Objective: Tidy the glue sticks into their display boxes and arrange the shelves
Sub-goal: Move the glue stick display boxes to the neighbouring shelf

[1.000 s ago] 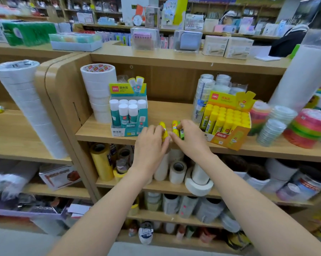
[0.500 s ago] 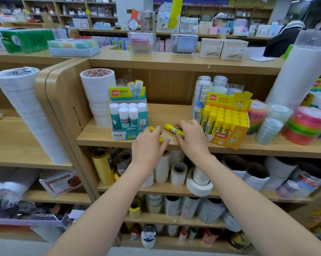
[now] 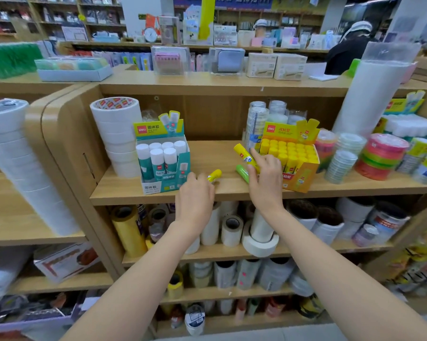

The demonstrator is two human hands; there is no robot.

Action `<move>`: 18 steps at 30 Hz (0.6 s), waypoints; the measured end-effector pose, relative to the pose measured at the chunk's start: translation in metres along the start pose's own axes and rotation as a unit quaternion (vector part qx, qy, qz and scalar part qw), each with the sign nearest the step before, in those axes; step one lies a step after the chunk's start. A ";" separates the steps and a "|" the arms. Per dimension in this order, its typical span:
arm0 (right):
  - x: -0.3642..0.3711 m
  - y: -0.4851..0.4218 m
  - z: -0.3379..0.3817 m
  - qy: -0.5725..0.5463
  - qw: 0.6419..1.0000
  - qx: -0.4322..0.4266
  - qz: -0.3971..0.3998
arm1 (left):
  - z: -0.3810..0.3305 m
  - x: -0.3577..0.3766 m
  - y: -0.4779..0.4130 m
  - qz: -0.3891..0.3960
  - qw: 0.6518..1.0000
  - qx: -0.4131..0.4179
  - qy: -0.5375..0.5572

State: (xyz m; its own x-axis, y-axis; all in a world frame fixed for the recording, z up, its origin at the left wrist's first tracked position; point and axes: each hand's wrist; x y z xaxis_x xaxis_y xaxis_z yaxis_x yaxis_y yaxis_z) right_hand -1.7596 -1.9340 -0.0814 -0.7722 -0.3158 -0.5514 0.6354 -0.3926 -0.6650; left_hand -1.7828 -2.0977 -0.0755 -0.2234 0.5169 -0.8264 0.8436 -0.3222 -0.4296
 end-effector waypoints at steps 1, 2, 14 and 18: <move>-0.002 0.001 -0.001 -0.013 1.000 0.000 -0.002 | 0.000 0.001 -0.001 0.003 0.999 -0.008 0.032; -0.006 0.002 0.000 -0.026 1.000 -0.002 -0.005 | -0.001 0.001 -0.002 0.005 0.997 -0.023 0.074; -0.067 0.001 -0.033 -0.170 0.978 0.071 -0.096 | -0.050 0.023 -0.019 0.071 0.872 -0.089 0.475; -0.068 0.000 -0.053 -0.106 0.991 0.011 -0.078 | -0.069 0.042 -0.022 0.044 0.894 0.012 0.445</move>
State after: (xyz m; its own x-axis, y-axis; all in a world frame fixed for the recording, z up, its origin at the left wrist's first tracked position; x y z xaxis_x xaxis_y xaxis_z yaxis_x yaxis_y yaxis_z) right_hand -1.7065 -1.8670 -0.0703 -0.8463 -0.4241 -0.3224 0.5096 -0.4684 -0.7218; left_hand -1.7773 -2.0138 -0.0752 0.3302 0.9114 -0.2457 0.8252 -0.4051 -0.3936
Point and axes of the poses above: each hand's wrist, its own y-axis away from the middle knuckle, its own x-axis out of the palm, z = x × y, and after that the axes turned 2 degrees about x, right-handed
